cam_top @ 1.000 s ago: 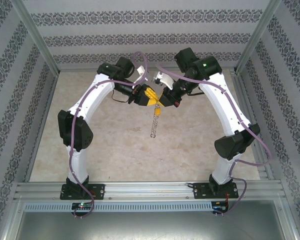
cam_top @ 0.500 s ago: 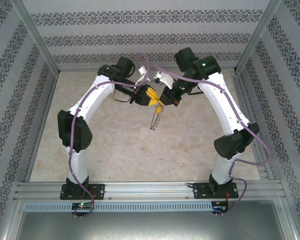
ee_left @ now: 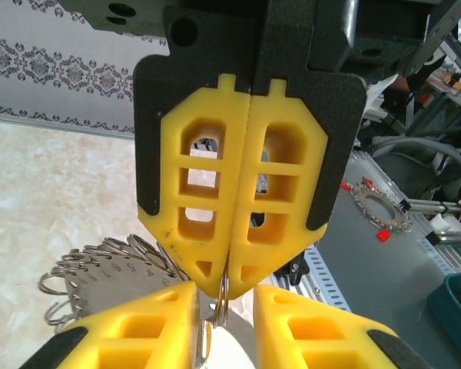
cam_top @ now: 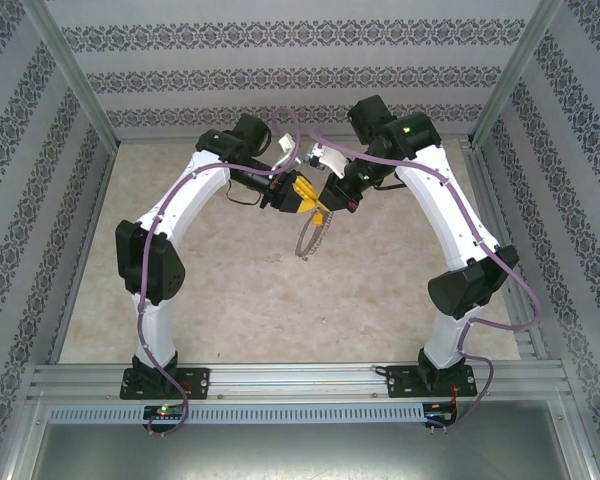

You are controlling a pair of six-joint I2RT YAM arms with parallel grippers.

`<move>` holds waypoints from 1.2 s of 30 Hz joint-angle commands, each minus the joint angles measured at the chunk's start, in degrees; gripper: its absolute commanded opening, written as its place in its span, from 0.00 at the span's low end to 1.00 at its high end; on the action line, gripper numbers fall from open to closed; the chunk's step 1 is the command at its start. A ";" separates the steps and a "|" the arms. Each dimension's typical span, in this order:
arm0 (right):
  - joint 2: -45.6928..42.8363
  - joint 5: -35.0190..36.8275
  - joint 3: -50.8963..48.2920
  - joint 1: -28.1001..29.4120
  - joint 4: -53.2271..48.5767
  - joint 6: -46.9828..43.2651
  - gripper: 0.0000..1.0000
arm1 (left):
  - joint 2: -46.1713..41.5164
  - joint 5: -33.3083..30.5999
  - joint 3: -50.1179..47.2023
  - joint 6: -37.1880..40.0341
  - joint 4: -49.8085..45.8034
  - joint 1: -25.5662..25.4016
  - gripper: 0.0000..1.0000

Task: Put the keys on the keyring

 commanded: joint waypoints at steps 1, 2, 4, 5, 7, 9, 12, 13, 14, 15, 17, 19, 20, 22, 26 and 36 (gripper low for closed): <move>-1.28 -1.12 0.03 -0.01 5.91 1.29 0.00 | -0.47 1.01 0.45 2.35 -3.50 -1.84 0.22; -1.38 -1.21 -0.05 0.02 6.01 1.37 0.00 | -0.49 0.91 0.51 2.10 -3.27 -1.88 0.21; -1.52 -1.19 -0.14 0.01 6.25 1.52 0.00 | -0.45 0.94 0.51 1.85 -2.86 -1.84 0.16; -1.54 -1.12 -0.23 0.01 6.37 1.65 0.00 | -0.42 0.84 0.55 1.63 -2.70 -1.88 0.15; -1.65 -1.06 -0.30 0.00 6.47 1.72 0.00 | -0.32 0.81 0.59 1.55 -2.63 -1.91 0.13; -1.72 -0.79 -0.37 -0.07 6.80 1.98 0.00 | -0.36 0.78 0.60 1.26 -2.31 -1.85 0.08; -1.81 -0.34 -0.41 -0.07 7.36 2.49 0.00 | -0.38 0.81 0.68 1.03 -1.92 -1.91 0.00; -1.81 -0.37 -0.38 -0.16 7.50 2.57 0.00 | -0.37 0.89 0.63 0.93 -1.79 -1.93 0.00; -1.85 -0.38 -0.50 -0.14 7.66 2.67 0.00 | -0.37 1.02 0.77 0.83 -1.72 -1.98 0.00; -1.94 -0.21 -0.56 -0.16 7.77 2.76 0.00 | -0.31 1.08 0.79 0.83 -1.61 -1.95 0.00; -2.15 -0.24 -0.79 -0.21 7.98 2.85 0.00 | -0.52 1.17 0.69 0.78 -1.26 -1.93 0.00; -2.50 -0.16 -1.21 -0.25 8.50 3.12 0.00 | -0.56 1.25 0.64 0.32 -0.75 -2.04 0.00; -2.67 -0.22 -1.31 -0.25 8.68 3.21 0.00 | -0.64 1.26 0.68 0.32 -0.58 -2.08 0.00; -2.86 -0.24 -1.53 -0.34 8.95 3.36 0.00 | -0.73 1.06 0.39 -0.34 0.43 -2.10 0.00; -2.95 -0.22 -1.79 -0.51 9.37 3.74 0.00 | -1.56 0.12 -1.13 -2.56 4.04 -2.28 0.00; -4.06 -0.24 -3.00 -1.04 11.62 5.18 0.08 | -2.90 -0.77 -2.87 -4.42 7.69 -2.73 0.00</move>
